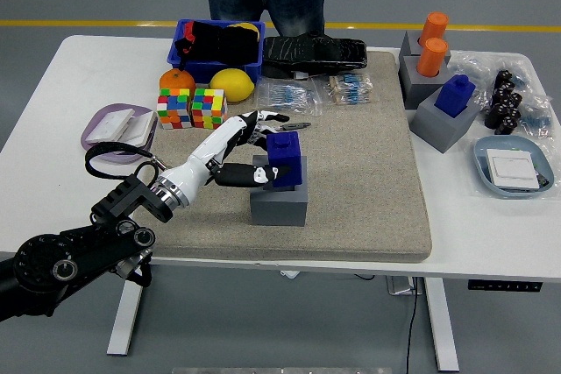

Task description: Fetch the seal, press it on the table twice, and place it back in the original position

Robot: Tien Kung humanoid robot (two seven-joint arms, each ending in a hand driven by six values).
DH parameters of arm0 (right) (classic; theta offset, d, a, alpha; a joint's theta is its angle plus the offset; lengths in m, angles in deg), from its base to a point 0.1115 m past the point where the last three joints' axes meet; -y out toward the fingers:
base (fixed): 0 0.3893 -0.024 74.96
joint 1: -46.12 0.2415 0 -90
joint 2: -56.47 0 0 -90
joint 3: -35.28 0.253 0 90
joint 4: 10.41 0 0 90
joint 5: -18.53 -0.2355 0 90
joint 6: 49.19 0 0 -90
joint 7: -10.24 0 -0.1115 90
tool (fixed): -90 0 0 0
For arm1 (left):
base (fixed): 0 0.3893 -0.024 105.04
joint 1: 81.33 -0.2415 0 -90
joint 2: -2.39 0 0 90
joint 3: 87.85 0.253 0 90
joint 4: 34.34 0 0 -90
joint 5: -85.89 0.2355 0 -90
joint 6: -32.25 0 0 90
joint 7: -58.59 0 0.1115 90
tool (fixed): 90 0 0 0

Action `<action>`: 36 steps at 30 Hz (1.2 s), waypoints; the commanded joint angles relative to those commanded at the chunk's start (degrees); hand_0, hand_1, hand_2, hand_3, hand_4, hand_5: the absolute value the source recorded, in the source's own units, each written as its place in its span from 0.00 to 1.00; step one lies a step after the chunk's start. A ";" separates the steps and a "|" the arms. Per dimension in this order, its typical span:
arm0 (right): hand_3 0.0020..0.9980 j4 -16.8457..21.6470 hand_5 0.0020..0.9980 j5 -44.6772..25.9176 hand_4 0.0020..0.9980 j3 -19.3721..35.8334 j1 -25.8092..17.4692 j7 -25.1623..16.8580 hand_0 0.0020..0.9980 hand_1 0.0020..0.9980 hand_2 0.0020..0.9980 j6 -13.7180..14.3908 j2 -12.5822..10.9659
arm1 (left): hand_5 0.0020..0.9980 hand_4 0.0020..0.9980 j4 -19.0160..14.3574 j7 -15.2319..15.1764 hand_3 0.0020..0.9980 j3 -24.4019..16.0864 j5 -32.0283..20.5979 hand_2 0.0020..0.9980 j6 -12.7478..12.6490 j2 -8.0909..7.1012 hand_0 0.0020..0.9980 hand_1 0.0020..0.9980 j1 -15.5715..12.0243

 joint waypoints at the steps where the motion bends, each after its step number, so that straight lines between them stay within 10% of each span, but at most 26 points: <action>1: 0.62 0.01 0.46 -0.04 0.81 -0.06 0.03 0.00 0.79 0.69 0.66 -0.02 0.00 | 0.00 0.68 0.24 0.00 0.81 0.19 -0.10 0.43 0.03 0.01 0.55 0.51 0.13; 36: 0.62 0.00 0.46 0.11 0.81 0.10 0.17 -0.07 0.79 0.69 0.66 0.09 -0.07 | 0.00 0.68 2.45 0.14 0.81 3.17 -0.43 0.43 0.64 -0.27 0.56 0.51 2.08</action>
